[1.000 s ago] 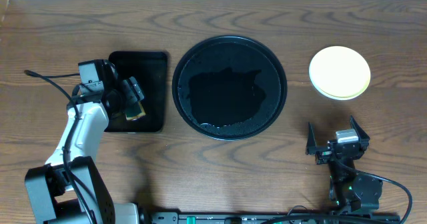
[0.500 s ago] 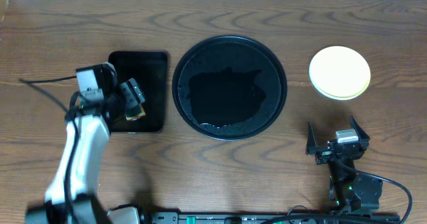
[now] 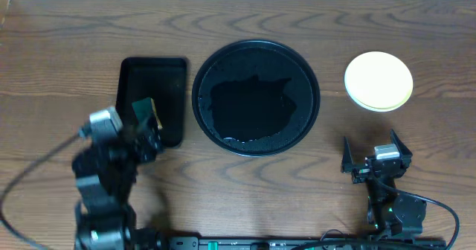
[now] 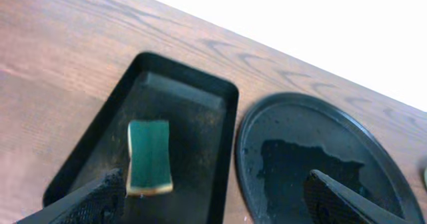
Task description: Clean dirty plates on tray and stack at the side
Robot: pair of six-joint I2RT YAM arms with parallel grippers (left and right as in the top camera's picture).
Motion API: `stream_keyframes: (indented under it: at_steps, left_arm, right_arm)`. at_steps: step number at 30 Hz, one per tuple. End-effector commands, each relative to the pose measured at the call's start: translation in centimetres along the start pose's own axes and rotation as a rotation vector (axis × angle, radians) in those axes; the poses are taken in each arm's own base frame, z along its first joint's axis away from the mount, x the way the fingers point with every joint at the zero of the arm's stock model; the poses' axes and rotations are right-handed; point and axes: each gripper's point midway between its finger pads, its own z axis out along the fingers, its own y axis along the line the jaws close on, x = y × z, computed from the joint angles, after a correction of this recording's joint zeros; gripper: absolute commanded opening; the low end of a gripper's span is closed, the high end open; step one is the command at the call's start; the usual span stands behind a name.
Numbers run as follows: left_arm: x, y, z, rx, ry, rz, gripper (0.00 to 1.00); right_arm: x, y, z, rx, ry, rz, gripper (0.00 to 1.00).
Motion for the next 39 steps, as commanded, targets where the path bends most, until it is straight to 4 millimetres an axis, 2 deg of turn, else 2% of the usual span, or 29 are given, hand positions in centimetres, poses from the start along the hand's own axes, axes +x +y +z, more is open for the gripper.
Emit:
stream_keyframes:
  at_steps: [1,4,8,12,18,26,30,36,39]
  left_arm:
    - [2.7,0.9,-0.1,0.0,-0.024,0.007,0.85]
    - [2.4,0.8,-0.2,0.042,-0.147,0.023,0.85]
    - [-1.2,-1.3,-1.9,0.16,-0.43,0.077,0.85]
    - [-2.7,-2.4,-3.1,0.219,-0.569,0.098,0.85]
    - [-0.9,-1.2,-1.7,0.168,-0.541,0.073,0.85]
    - [3.2,0.5,0.6,0.104,-0.36,0.066,0.85]
    - [5.8,1.0,1.4,0.082,-0.25,0.148,0.85]
    - [6.3,-0.5,1.3,0.143,-0.245,0.393,0.85]
    - [6.3,-0.5,1.3,0.139,-0.248,0.431,0.85]
  right_arm:
    - [0.0,0.1,0.0,-0.004,-0.002,-0.011,0.99]
    - [0.0,0.1,0.0,-0.004,-0.002,-0.011,0.99]
    - [0.0,0.1,0.0,-0.004,-0.002,-0.011,0.99]
    - [0.0,0.1,0.0,-0.004,-0.002,-0.012,0.99]
    - [0.0,0.1,0.0,-0.004,-0.002,-0.011,0.99]
    - [0.0,0.1,0.0,-0.004,-0.002,-0.011,0.99]
    - [0.0,0.1,0.0,-0.004,-0.002,-0.011,0.99]
    - [0.0,0.1,0.0,-0.004,-0.002,-0.011,0.99]
    - [0.0,0.1,0.0,-0.004,-0.002,-0.011,0.99]
